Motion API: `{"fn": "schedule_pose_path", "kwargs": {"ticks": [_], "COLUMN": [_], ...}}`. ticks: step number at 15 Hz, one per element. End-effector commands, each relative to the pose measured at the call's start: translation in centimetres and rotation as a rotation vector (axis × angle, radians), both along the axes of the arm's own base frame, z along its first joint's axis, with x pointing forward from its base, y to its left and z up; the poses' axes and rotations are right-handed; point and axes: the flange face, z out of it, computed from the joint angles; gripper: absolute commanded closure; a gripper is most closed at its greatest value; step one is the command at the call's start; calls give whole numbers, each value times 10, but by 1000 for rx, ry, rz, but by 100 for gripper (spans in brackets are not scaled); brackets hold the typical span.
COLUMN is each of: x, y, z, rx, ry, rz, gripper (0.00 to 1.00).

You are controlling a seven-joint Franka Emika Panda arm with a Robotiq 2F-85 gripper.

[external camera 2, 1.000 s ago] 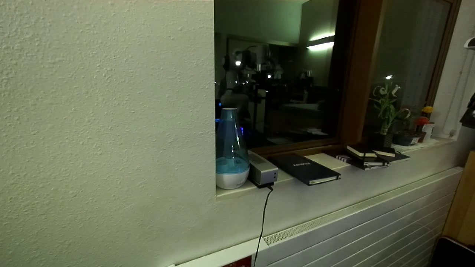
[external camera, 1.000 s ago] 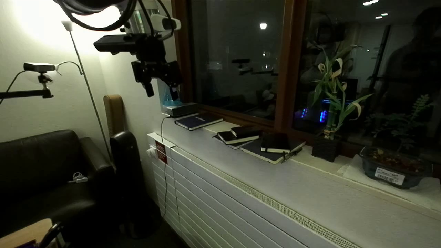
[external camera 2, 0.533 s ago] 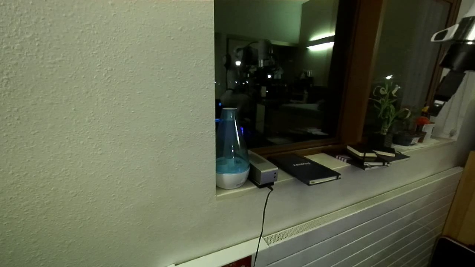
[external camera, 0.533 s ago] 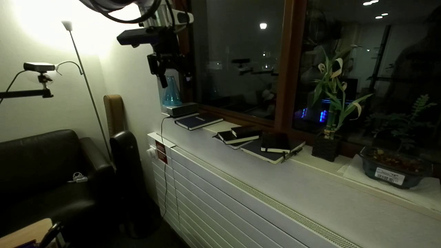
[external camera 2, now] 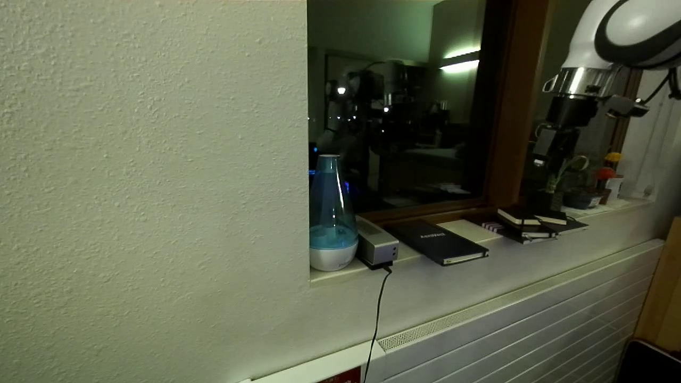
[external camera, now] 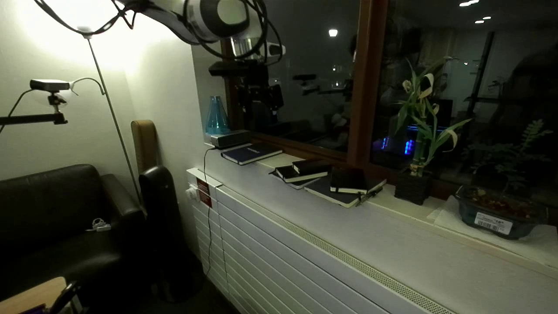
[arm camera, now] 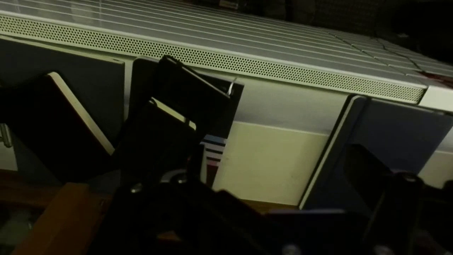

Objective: Move the book at the top to the left

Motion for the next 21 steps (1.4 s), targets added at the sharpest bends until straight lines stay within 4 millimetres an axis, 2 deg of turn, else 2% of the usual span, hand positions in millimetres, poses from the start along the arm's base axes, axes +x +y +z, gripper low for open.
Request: {"fn": "schedule_pose_path", "kwargs": {"ticks": [1,4,8,12,16,21], "x": [49,73,88,88,80,74], "y": [-13,-26,-47,-67,-67,-58], "z": [-10,-17,-17,-17,-29,-71], "rx": [-6,4,-1,-14,-29,-114], "ry": [32,49,53,58,67,105], "rz": [-136,-224,-353,-429,-395,-329], "gripper": [0,0,0,0,0,0]}}
